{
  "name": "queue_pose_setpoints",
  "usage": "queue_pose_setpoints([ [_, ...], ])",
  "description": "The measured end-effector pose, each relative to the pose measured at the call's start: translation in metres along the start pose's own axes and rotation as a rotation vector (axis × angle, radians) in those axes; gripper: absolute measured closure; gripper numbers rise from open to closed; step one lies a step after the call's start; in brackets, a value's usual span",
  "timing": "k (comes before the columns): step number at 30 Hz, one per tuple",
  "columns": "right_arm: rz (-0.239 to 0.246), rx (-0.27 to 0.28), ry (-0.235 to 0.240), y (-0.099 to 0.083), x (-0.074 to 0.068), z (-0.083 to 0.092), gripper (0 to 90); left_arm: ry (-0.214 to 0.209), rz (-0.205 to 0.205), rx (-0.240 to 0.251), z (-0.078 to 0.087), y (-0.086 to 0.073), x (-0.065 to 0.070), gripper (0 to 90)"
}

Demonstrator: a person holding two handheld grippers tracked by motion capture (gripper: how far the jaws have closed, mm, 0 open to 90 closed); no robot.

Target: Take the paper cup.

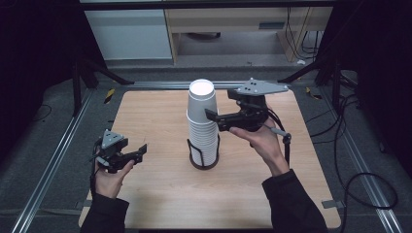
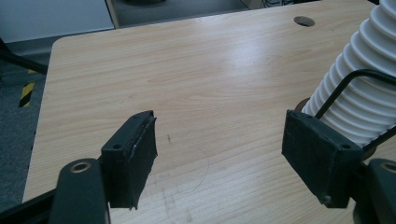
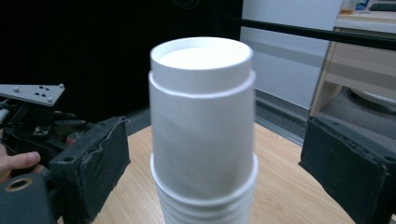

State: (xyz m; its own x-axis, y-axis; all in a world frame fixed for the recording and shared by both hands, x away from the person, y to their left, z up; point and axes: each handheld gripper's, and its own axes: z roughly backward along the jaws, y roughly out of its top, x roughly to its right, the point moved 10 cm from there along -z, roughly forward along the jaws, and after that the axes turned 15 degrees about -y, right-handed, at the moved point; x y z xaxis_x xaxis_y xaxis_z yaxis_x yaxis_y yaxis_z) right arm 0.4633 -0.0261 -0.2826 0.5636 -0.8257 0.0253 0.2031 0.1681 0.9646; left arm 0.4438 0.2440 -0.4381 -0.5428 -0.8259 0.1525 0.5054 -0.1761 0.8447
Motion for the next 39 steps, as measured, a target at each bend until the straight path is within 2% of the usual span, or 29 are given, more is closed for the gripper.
queue_pose_setpoints([
  [3, 0.002, -0.004, 0.012, 0.001, -0.008, -0.009, 7.5, -0.007, -0.010, 0.007, -0.001, 0.001, 0.002, 24.4],
  [6, 0.008, -0.017, 0.006, -0.001, -0.012, -0.019, 7.3, -0.014, -0.015, 0.002, -0.002, 0.000, 0.003, 22.6],
  [18, 0.012, -0.061, -0.035, -0.013, -0.014, -0.048, 6.7, -0.037, -0.013, -0.004, -0.006, 0.000, 0.006, 21.0],
  [27, 0.012, -0.084, -0.030, -0.021, -0.019, -0.065, 7.1, -0.045, -0.010, 0.004, -0.005, 0.001, 0.008, 20.0],
  [31, 0.023, -0.097, -0.033, -0.026, -0.021, -0.071, 9.8, -0.047, -0.016, -0.007, -0.006, 0.000, 0.008, 19.7],
  [39, 0.029, -0.080, -0.049, -0.026, -0.022, -0.071, 12.4, -0.051, -0.014, -0.009, -0.008, -0.001, 0.010, 19.6],
])
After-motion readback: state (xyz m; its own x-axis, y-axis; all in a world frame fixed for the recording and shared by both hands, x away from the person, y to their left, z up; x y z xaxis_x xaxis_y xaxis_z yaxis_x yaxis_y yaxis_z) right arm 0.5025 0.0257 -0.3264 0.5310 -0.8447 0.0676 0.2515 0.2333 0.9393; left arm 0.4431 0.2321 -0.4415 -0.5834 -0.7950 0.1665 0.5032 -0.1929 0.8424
